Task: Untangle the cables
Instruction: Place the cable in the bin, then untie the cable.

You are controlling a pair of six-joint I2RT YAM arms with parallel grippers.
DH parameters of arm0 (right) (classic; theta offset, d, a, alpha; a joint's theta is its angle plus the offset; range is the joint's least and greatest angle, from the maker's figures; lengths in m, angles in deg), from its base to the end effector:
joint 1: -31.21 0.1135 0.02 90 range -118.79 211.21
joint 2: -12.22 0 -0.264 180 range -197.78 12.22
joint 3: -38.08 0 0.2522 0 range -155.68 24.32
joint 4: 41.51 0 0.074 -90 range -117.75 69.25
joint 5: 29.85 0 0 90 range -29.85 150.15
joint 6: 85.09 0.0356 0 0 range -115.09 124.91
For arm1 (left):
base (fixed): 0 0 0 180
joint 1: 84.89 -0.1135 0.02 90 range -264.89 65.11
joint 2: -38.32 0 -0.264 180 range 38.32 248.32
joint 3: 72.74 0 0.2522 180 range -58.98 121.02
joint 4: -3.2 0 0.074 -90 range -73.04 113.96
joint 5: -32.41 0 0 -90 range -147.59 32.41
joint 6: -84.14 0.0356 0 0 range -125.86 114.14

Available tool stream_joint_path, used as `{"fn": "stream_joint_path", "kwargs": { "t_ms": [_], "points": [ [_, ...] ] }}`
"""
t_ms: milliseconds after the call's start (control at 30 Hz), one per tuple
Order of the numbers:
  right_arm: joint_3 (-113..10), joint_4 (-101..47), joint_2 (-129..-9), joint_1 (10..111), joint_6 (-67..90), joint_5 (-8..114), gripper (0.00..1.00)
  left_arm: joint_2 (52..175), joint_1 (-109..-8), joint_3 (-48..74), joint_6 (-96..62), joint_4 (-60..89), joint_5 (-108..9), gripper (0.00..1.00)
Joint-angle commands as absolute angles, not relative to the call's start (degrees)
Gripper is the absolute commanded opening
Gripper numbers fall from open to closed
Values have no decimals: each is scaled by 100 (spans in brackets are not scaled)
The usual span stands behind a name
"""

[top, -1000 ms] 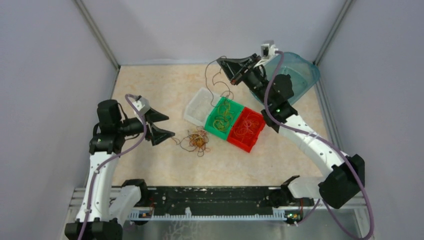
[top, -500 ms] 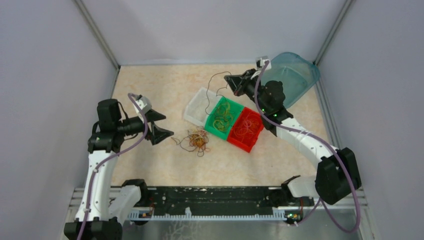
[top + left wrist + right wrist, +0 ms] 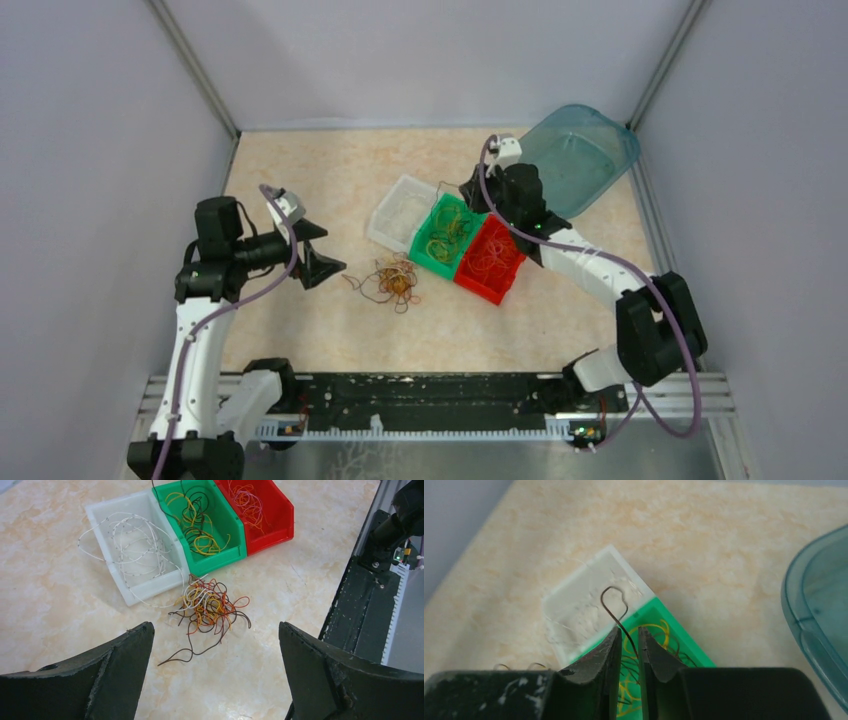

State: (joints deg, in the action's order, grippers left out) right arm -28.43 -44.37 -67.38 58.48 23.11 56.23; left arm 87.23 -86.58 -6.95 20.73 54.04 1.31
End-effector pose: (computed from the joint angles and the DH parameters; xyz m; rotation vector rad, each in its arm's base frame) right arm 0.2884 0.1514 0.2966 -0.1928 1.7822 0.6353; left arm 0.1653 -0.0256 0.3341 0.9451 1.6929 -0.7753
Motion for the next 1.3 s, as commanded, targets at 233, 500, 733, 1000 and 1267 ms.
{"fn": "stream_joint_path", "kwargs": {
  "t_ms": [233, 500, 733, 1000, 1267],
  "points": [
    [-2962, -3700, -6648, 6320, 1315, 6876, 44, 9055, -8650, -311, 1936, 5424, -410, 100],
    [-3080, -3483, -6352, 6513, 1112, 6903, 59, 9039, -8650, -233, 1958, 5336, -496, 100],
    [-2933, -4055, -6135, 7508, 613, 6040, 55, 9207, -8666, -203, 1903, 5337, -608, 100],
    [-2872, -4199, -7471, 8858, 433, 5903, 52, 9623, -9079, -113, 1914, 5389, -726, 99],
    [-2863, -4259, -8542, 9083, 319, 6559, 48, 9633, -9316, 93, 2003, 5533, -368, 99]
  ]
}}
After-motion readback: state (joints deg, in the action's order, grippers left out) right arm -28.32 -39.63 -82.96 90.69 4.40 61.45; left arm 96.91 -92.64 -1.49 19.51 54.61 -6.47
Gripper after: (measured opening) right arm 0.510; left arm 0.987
